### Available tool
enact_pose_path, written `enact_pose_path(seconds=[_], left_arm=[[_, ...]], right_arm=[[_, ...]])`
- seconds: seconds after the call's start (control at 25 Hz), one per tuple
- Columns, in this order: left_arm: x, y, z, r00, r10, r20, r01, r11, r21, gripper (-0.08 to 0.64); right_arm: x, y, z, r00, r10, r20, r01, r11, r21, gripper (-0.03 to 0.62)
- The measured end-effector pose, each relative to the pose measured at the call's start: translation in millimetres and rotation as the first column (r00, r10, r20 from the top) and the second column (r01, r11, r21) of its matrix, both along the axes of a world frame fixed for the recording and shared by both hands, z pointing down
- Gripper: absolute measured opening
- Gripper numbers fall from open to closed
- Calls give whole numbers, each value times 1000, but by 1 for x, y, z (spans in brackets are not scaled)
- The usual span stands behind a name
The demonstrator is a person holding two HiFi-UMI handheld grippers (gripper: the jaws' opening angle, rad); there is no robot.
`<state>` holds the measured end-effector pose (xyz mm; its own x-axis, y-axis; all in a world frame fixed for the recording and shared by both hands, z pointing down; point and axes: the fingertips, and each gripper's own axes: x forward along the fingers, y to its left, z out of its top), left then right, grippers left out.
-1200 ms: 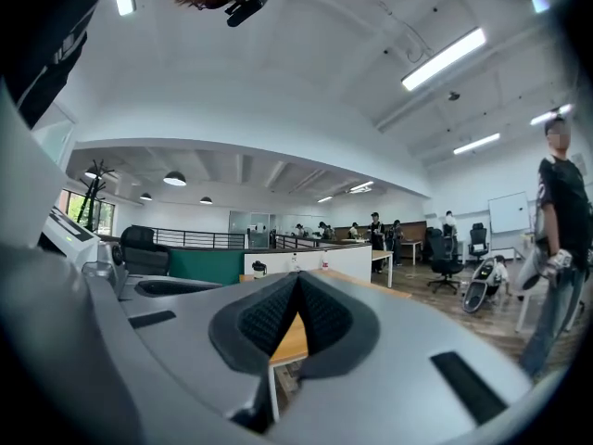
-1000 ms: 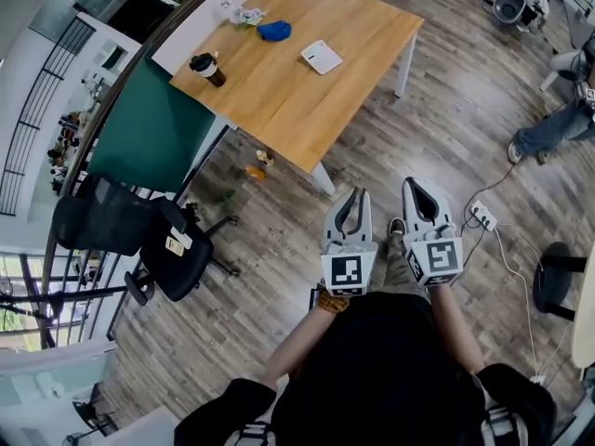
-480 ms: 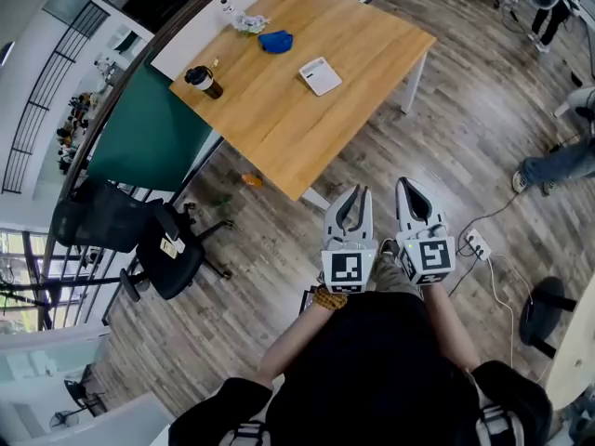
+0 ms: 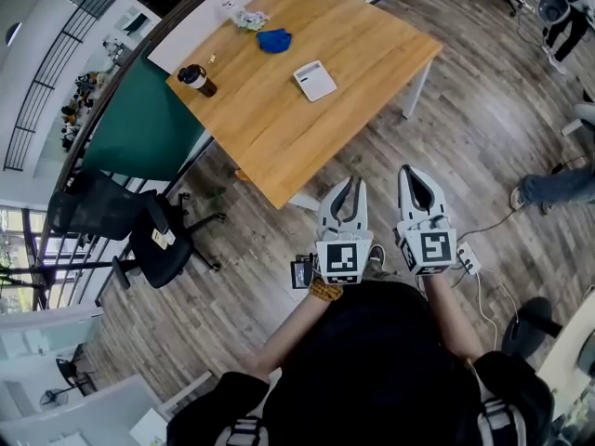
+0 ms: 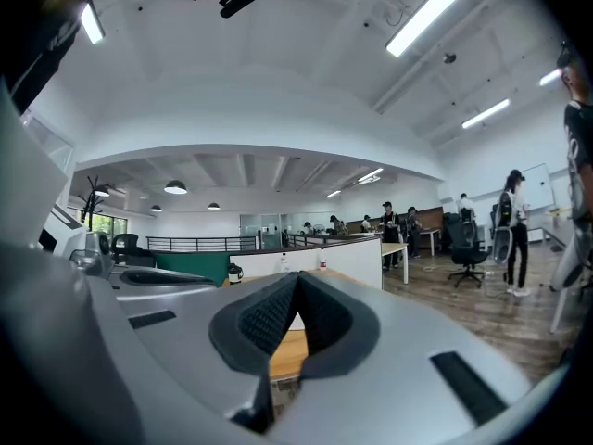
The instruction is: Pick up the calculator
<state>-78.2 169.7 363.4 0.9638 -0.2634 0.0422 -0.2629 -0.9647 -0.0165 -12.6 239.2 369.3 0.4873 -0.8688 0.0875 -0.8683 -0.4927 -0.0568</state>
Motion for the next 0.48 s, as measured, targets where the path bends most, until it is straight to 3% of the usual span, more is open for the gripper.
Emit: enact_pose_path(seconds=[0.16,0.48], left_arm=[[14,-3,5,1000,-21,6,21,1000,-5,60],[52,-44,12,999,-50,-23,49,998,-46,60]], right_arm=[[18,-6,6,999,-46,21,46,999,-21,5],[43,-45,10,996,-82,-20,81,994,-70,5]])
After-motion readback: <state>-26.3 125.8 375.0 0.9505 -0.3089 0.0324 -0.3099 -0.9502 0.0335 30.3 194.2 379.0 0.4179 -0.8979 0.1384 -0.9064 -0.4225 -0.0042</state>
